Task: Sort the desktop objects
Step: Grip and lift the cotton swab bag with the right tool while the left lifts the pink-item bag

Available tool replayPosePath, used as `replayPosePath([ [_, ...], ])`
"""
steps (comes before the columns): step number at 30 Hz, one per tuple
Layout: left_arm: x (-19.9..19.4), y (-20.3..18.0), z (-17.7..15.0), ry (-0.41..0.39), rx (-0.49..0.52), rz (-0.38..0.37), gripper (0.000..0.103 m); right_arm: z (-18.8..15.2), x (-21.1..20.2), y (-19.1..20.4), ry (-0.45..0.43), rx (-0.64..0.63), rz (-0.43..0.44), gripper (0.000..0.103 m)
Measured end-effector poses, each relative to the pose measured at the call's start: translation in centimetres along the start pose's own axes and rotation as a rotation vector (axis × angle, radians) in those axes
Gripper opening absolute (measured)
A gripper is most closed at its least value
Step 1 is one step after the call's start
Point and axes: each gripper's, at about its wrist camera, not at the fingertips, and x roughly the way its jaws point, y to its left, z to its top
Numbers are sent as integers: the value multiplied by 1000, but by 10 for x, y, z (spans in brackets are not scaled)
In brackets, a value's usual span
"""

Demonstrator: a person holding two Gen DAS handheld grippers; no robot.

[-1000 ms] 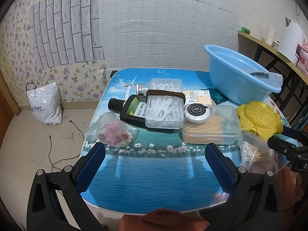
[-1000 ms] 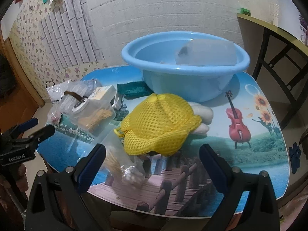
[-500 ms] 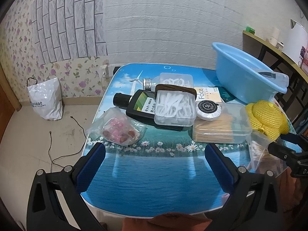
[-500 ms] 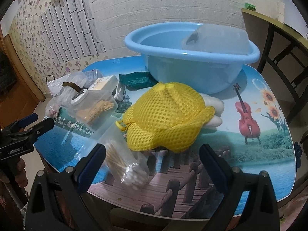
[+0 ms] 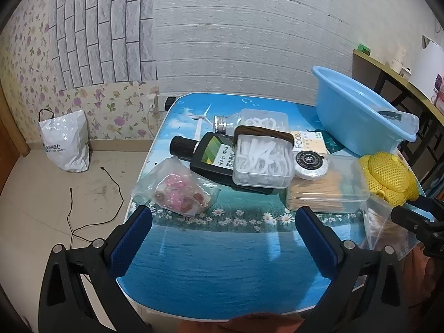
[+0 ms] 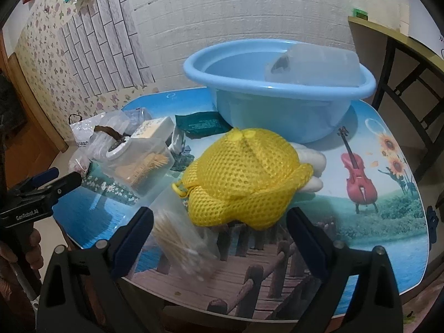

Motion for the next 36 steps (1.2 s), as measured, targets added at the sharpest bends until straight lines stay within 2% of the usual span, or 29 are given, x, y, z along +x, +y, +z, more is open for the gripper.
replayPosePath([
  [14,18,25,8,5,-30,55,103,1,-2,3,25,19,32,95],
  [23,38,33,13,34,-24,59,103,-5,6,28,65,-74,43,95],
  [26,43,34,16,37,-24,50,102,-6,10,34,81,-96,37,87],
  [27,44,34,16,37,-23,53,101,-7,12,35,87,-108,44,80],
  [28,45,35,16,37,-16,63,94,-7,13,36,93,-115,57,67],
  [29,46,35,16,37,-9,78,86,-8,15,37,105,-120,72,60],
  [30,47,36,15,41,-8,83,82,-9,15,37,109,-122,72,59],
  [31,47,38,14,47,-10,84,73,-10,15,38,108,-126,73,56],
  [33,45,40,12,42,-3,85,64,-10,14,39,106,-139,71,44],
  [36,40,41,11,39,8,83,42,-10,10,40,102,-148,86,35],
])
